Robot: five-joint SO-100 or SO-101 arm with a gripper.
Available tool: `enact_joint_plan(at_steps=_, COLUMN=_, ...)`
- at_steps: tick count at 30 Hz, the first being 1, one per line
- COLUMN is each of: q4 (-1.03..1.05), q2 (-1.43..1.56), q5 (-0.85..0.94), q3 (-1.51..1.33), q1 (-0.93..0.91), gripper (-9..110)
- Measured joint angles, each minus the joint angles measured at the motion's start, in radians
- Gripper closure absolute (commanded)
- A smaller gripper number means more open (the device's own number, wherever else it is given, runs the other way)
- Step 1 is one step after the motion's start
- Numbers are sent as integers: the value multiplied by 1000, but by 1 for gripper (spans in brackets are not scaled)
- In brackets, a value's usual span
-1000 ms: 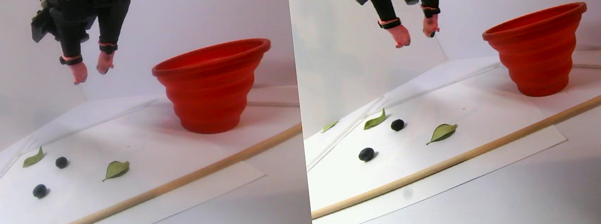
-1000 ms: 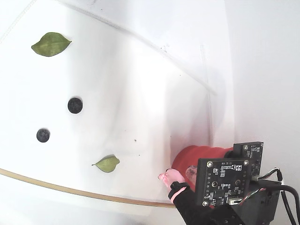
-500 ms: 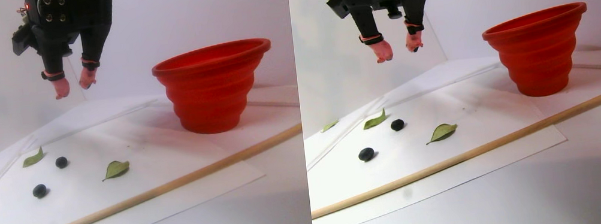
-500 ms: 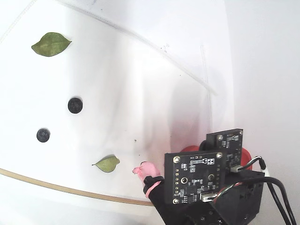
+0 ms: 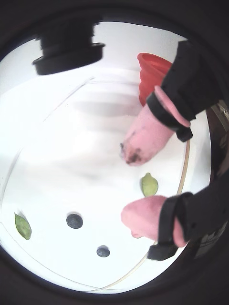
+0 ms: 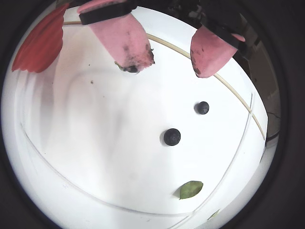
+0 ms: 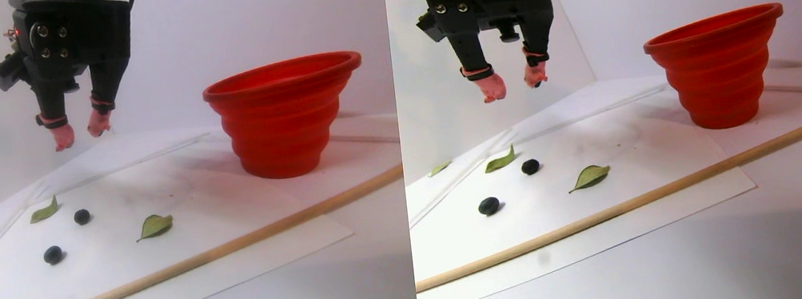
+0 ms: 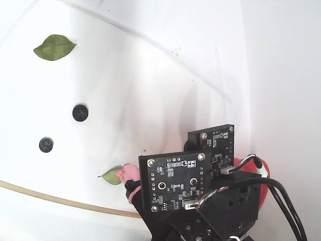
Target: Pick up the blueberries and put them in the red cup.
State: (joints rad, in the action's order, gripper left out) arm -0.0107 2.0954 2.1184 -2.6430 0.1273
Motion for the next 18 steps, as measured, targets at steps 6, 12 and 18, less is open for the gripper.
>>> enact_joint_plan(at_steps=6, q4=-75, q2=-91, q5=0, q3=0, q1=20, gripper=86)
enact_joint_plan(at_steps=12, q4=-152, q2=-183, q5=0, q3=2, q1=37, gripper=84)
enact_joint_plan(at_steps=18, q4=-189, q2=-238, q5=0, q3=28, q1=38, gripper=83)
